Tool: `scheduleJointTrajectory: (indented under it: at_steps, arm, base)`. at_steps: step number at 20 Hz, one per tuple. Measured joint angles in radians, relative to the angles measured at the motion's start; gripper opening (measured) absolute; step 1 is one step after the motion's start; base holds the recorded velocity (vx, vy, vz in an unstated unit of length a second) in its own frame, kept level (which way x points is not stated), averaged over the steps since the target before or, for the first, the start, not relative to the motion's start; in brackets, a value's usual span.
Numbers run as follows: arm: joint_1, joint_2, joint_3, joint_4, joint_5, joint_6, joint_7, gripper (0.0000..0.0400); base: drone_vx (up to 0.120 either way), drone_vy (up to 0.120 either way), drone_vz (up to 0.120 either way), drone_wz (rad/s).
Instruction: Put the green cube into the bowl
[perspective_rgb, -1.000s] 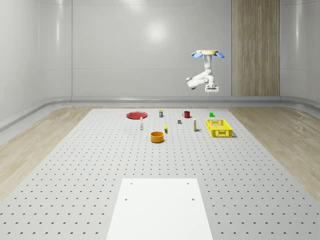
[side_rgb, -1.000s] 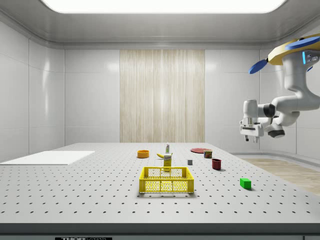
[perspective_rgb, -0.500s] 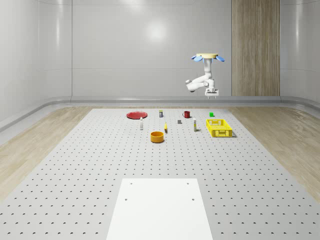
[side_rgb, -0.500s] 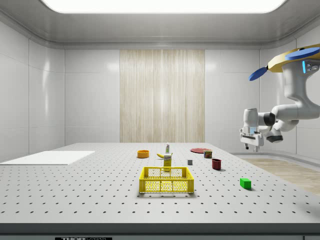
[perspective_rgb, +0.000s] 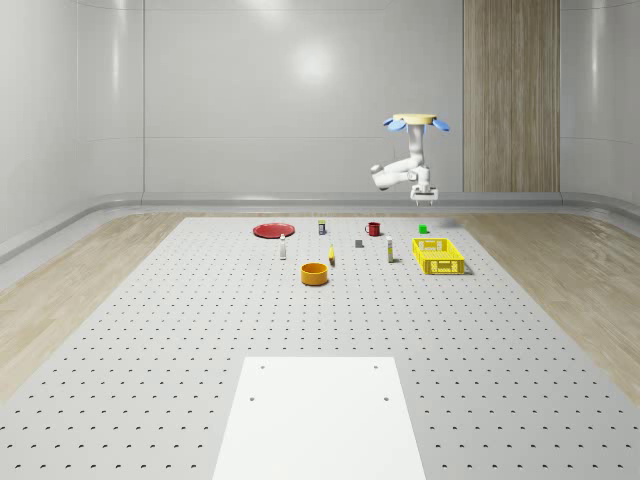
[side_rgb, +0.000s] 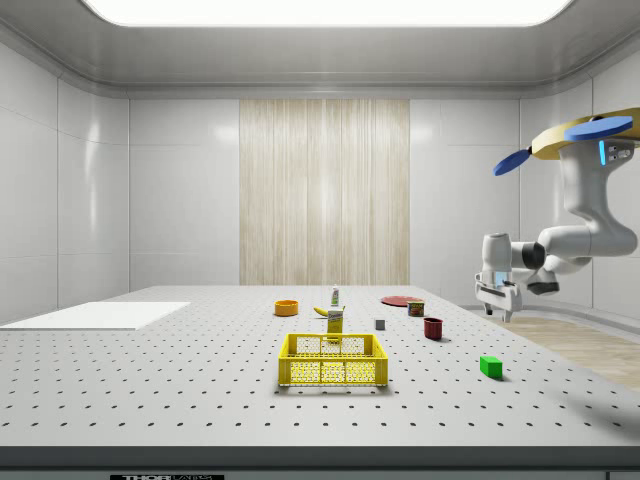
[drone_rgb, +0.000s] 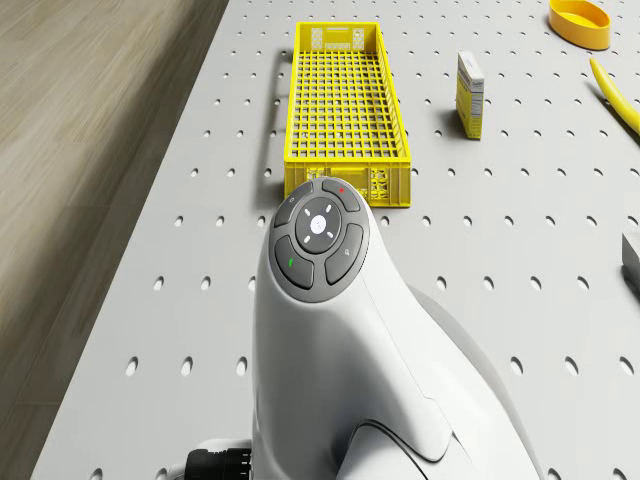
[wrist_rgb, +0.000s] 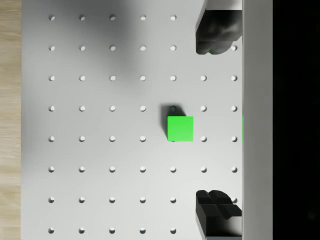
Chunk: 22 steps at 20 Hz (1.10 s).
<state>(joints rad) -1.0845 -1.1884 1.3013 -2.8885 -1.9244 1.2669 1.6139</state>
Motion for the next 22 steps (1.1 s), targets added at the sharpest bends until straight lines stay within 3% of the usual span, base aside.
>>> scheduleJointTrajectory:
  at_steps: [18,22]
  arm:
    - [-0.024,-0.080,0.022,0.005,0.040,0.074,0.023,0.0400]
    - [-0.029,-0.096,0.025,0.006,0.047,0.089,0.027,0.0400]
  base:
    - [0.000,-0.011,-0.120,0.000]
    - [0.050,0.000,-0.090,0.000]
